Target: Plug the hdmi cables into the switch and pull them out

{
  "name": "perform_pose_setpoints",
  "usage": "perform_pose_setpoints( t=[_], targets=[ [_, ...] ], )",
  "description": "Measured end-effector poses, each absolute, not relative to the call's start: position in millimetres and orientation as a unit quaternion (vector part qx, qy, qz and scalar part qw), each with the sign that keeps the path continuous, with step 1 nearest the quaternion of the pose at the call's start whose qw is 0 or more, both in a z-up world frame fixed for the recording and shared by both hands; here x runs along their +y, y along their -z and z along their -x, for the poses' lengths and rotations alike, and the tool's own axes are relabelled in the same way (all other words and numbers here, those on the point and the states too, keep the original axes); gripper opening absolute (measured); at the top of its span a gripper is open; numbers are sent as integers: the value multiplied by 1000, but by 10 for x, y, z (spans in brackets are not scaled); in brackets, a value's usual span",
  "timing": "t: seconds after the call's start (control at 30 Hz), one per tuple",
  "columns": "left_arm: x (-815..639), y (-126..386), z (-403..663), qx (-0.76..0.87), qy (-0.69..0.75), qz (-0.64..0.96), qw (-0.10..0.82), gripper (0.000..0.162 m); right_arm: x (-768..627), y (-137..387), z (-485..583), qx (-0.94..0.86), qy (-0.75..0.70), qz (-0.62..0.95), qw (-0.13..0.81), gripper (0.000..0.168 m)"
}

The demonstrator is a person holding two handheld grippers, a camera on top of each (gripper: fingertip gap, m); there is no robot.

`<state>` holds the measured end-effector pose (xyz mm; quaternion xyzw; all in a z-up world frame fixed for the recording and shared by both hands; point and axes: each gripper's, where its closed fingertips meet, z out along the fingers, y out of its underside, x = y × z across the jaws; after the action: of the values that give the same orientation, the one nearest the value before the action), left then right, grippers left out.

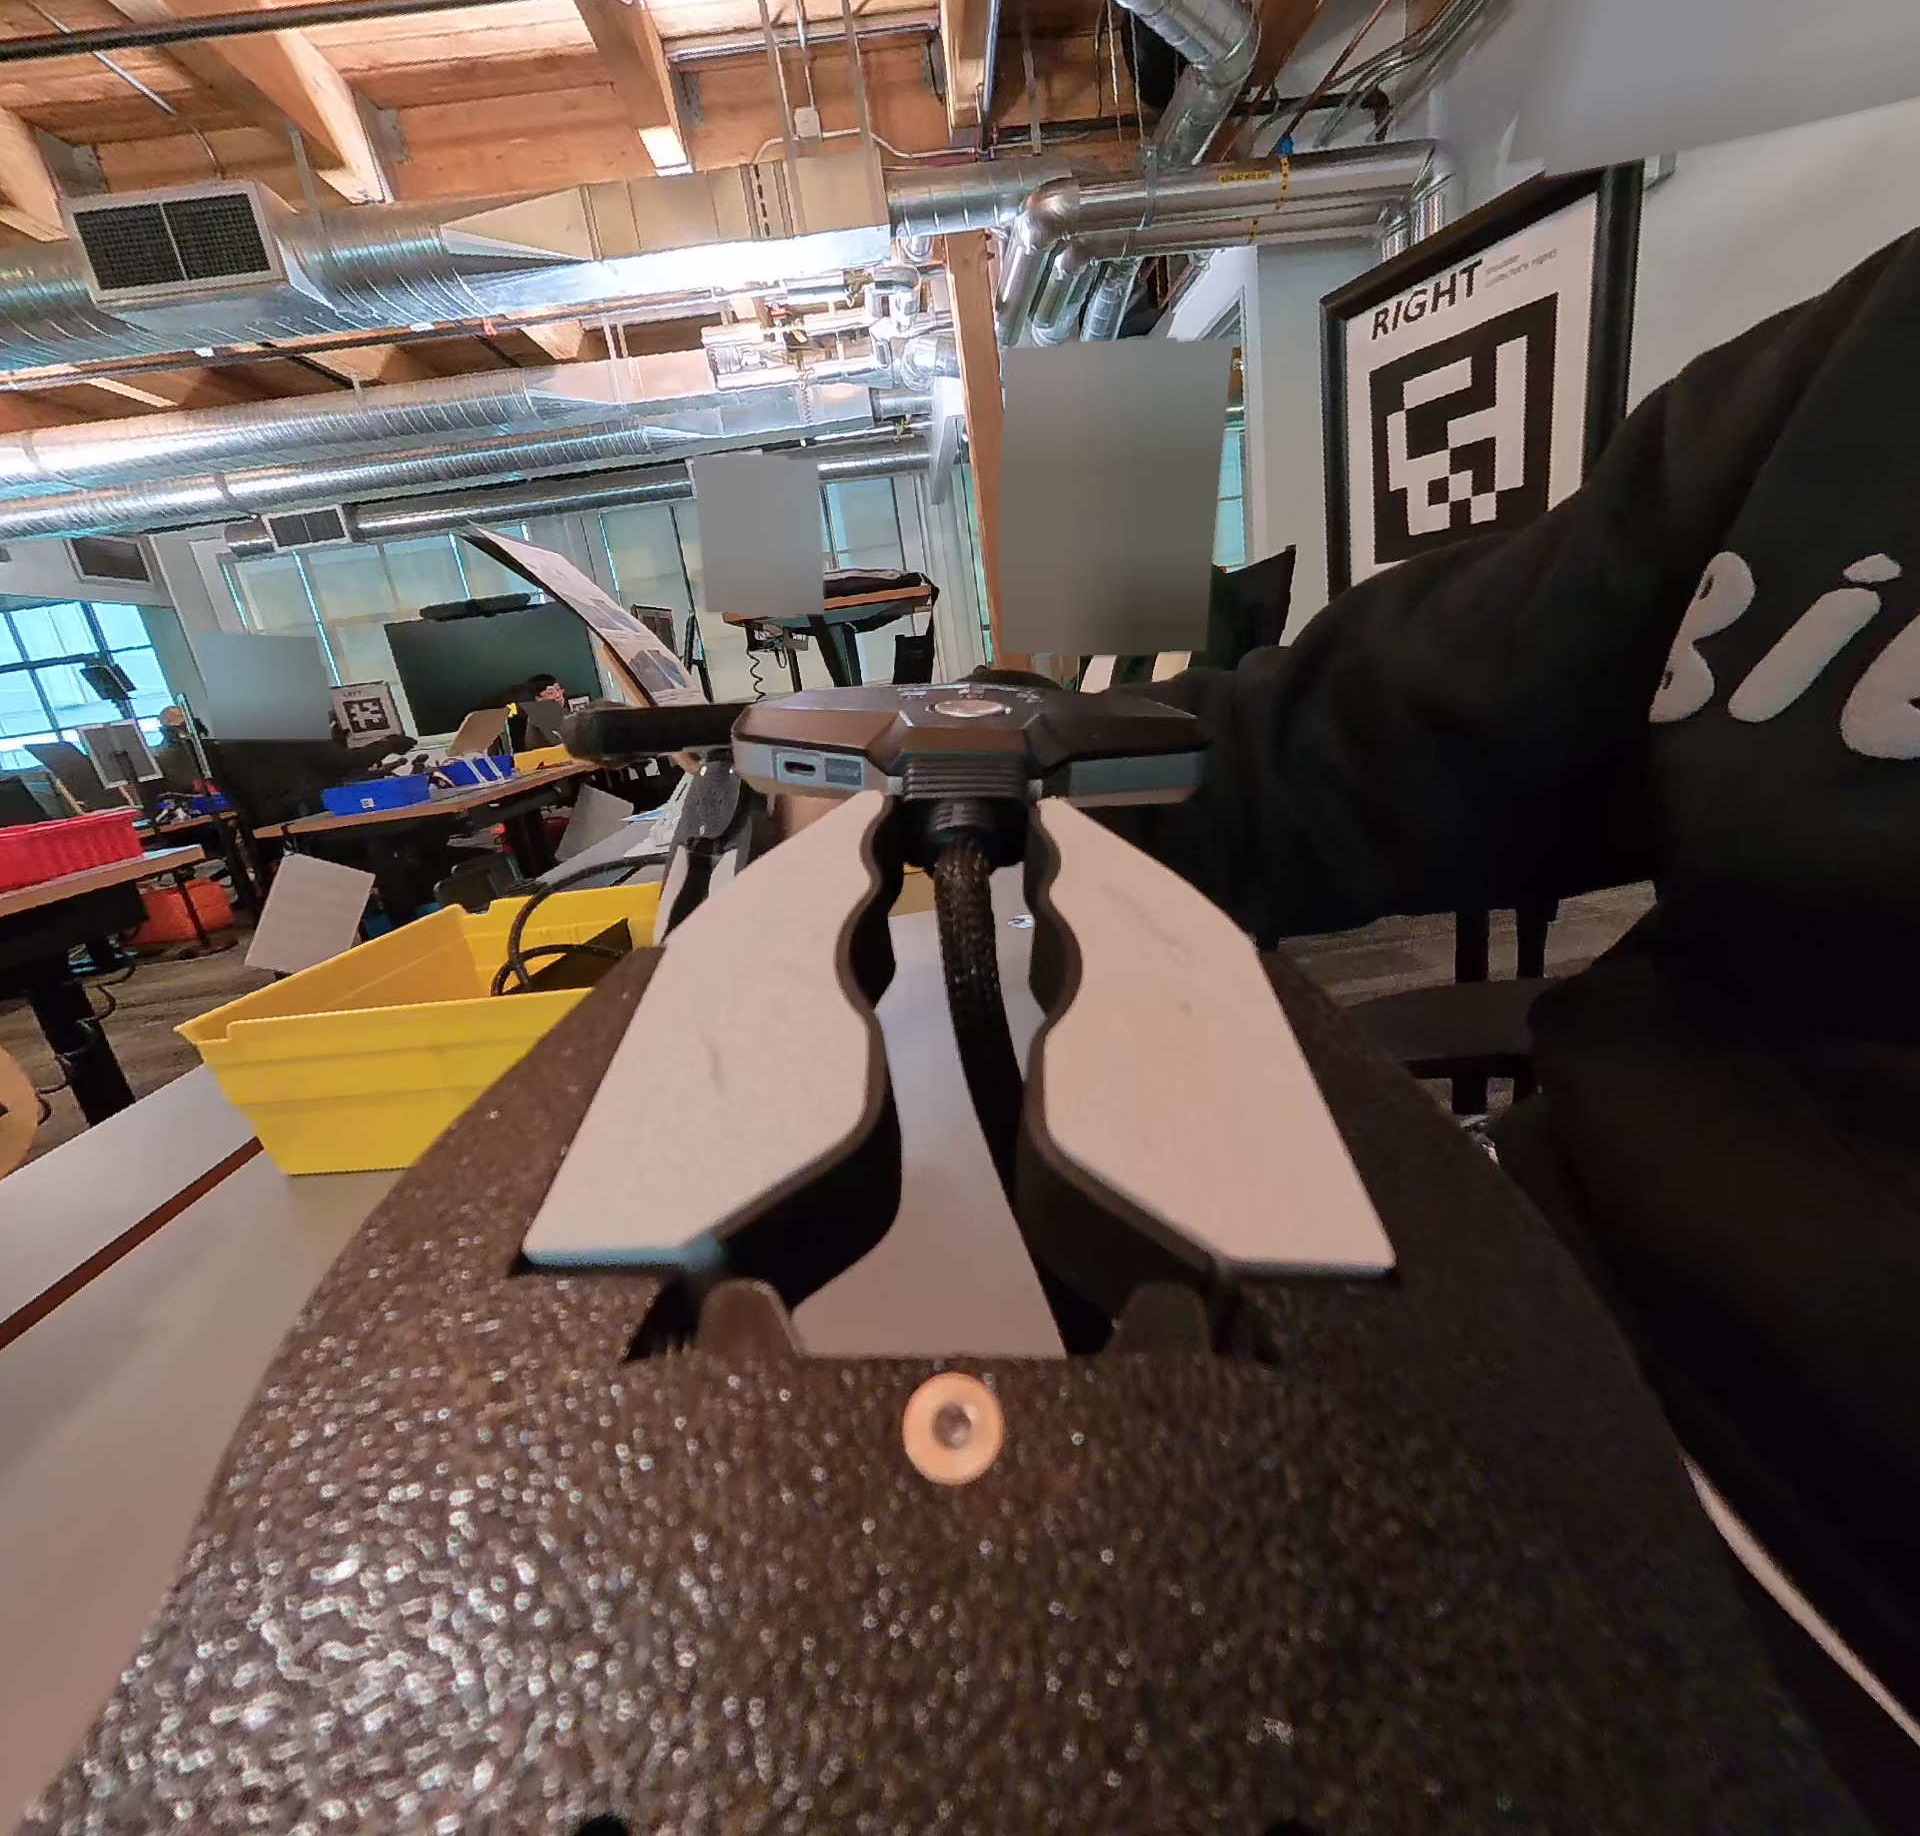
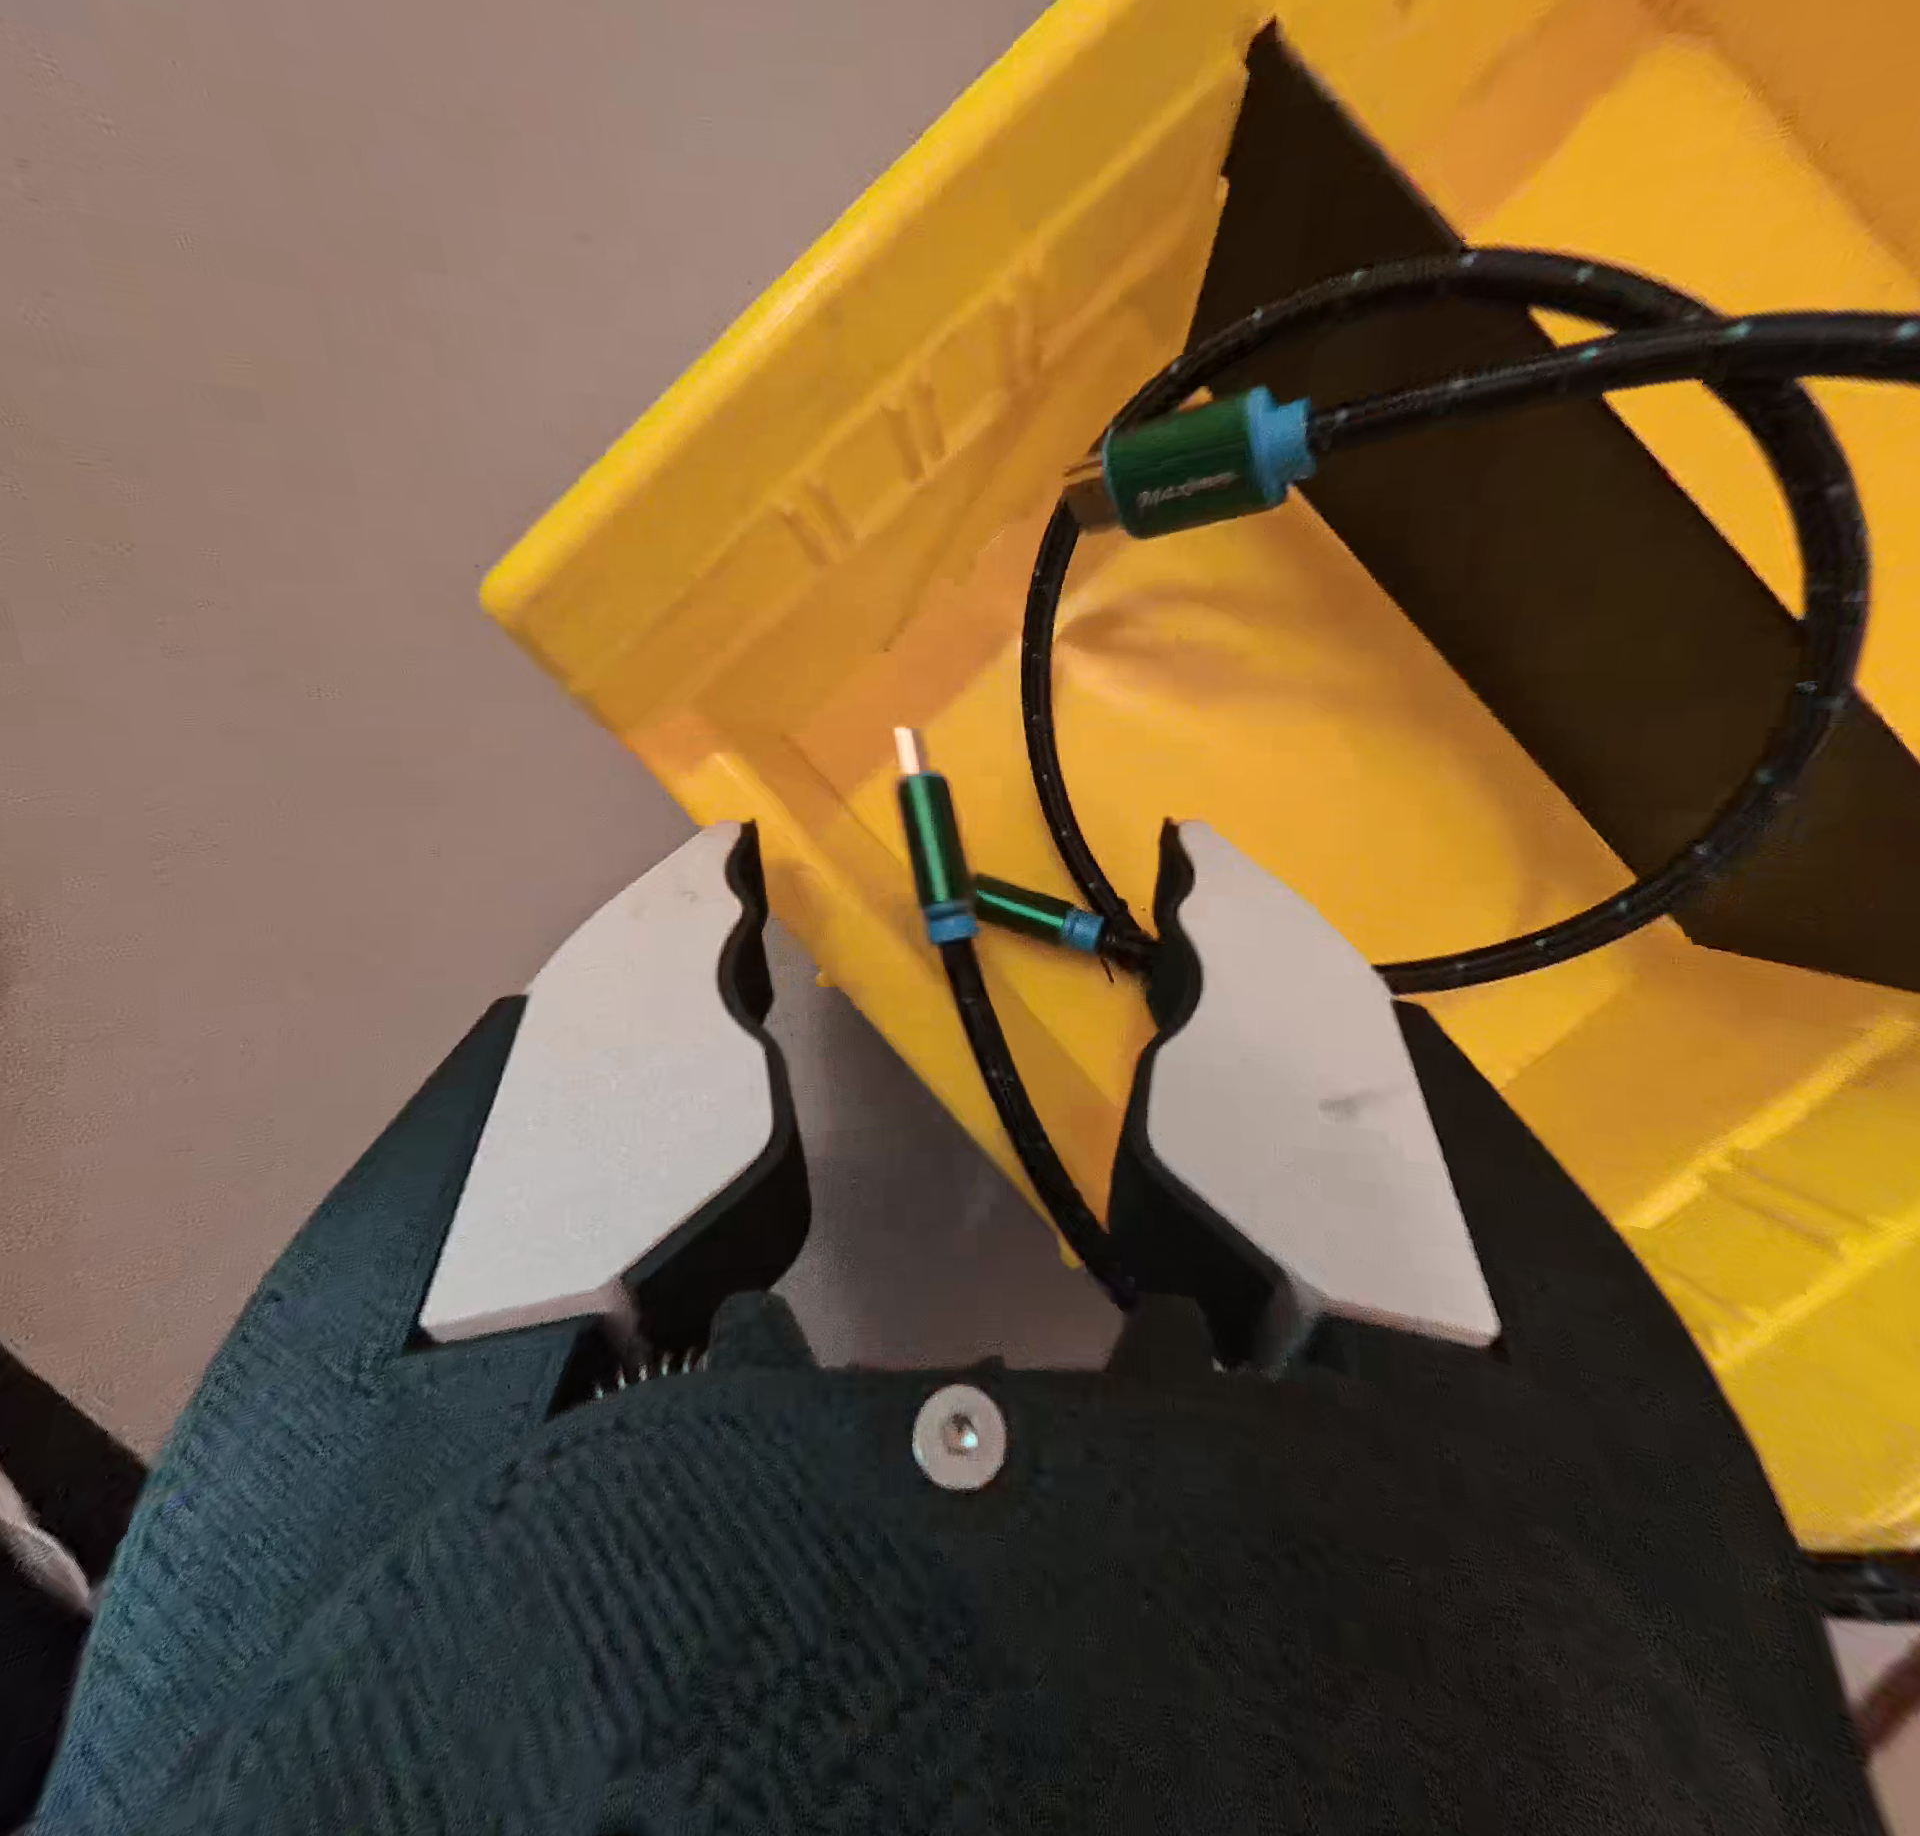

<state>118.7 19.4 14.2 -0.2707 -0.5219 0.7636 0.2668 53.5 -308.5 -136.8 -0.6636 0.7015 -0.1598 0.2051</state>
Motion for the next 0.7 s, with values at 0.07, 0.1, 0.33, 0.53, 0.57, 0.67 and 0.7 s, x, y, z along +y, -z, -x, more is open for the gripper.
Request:
perform_pose_setpoints(
  t=[0.07, 0.1, 0.33, 0.53, 0.57, 0.67, 0.7],
  targets=[
    [196, -144, -1182, -522, -764, 272, 265, 21, -3125, 1266, -594, 702, 197, 643, 234, 66],
    [198, -147, -1179, -522, -764, 272, 265, 21, -3150, 1227, -612, 705, 214, 630, 245, 66],
    [184, -138, -1158, -526, -761, 276, 261, 21, -2674, 861, -698, 676, 229, 596, 368, 72],
    [133, -132, -1064, -532, -764, 297, 213, 21, -774, 3, -759, 533, -23, 506, 677, 92],
    [119, -125, -1042, -535, -763, 304, 196, 21, -567, -133, -750, 514, -57, 479, 709, 87],
    [57, -90, -971, -552, -755, 329, 131, 21, -102, -188, -734, 489, -116, 481, 718, 72],
    [29, -82, -952, -557, -753, 335, 105, 21, -7, -123, -756, 492, -114, 498, 705, 66]
  ],
)
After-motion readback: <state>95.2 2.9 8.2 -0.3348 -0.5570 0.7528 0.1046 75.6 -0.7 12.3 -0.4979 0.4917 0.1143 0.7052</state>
